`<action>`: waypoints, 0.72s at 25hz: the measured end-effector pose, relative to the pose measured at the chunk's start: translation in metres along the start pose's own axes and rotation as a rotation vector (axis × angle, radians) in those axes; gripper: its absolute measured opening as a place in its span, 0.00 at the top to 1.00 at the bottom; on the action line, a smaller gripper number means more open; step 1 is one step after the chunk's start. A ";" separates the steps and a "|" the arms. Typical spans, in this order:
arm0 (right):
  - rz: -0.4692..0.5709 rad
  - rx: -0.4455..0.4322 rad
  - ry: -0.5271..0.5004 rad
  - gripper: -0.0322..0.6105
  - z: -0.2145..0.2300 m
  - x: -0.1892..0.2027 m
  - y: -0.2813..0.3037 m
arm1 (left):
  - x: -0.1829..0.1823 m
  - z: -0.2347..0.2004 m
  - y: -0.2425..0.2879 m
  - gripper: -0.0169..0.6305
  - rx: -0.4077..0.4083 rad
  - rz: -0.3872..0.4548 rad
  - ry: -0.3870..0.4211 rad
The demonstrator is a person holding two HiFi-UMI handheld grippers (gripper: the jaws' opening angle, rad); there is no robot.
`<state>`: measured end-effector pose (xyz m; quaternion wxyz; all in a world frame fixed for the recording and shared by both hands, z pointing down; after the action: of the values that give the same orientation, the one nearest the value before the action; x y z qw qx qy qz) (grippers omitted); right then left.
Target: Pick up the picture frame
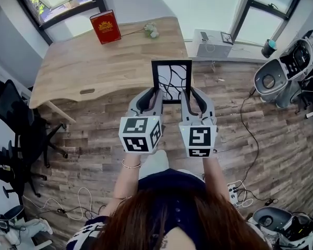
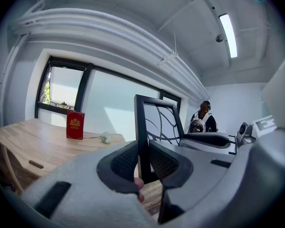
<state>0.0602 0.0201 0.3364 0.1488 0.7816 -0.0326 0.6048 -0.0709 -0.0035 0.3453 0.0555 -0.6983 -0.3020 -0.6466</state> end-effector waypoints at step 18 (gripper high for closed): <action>0.074 0.006 -0.005 0.82 0.011 0.008 -0.098 | 0.017 0.076 -0.063 0.84 -0.016 0.051 0.034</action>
<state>0.0955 0.1117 0.3230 0.1240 0.7819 -0.0602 0.6080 -0.0362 0.0886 0.3294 0.0716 -0.6952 -0.2780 -0.6590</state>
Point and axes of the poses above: the fingertips, and each gripper's own axes: y forward along the fingers, z to its right, x out of its underside, the point moved 5 cm from there along -y, backward along the fingers, and after that the axes turned 8 degrees about -z, right-handed, at the moved point
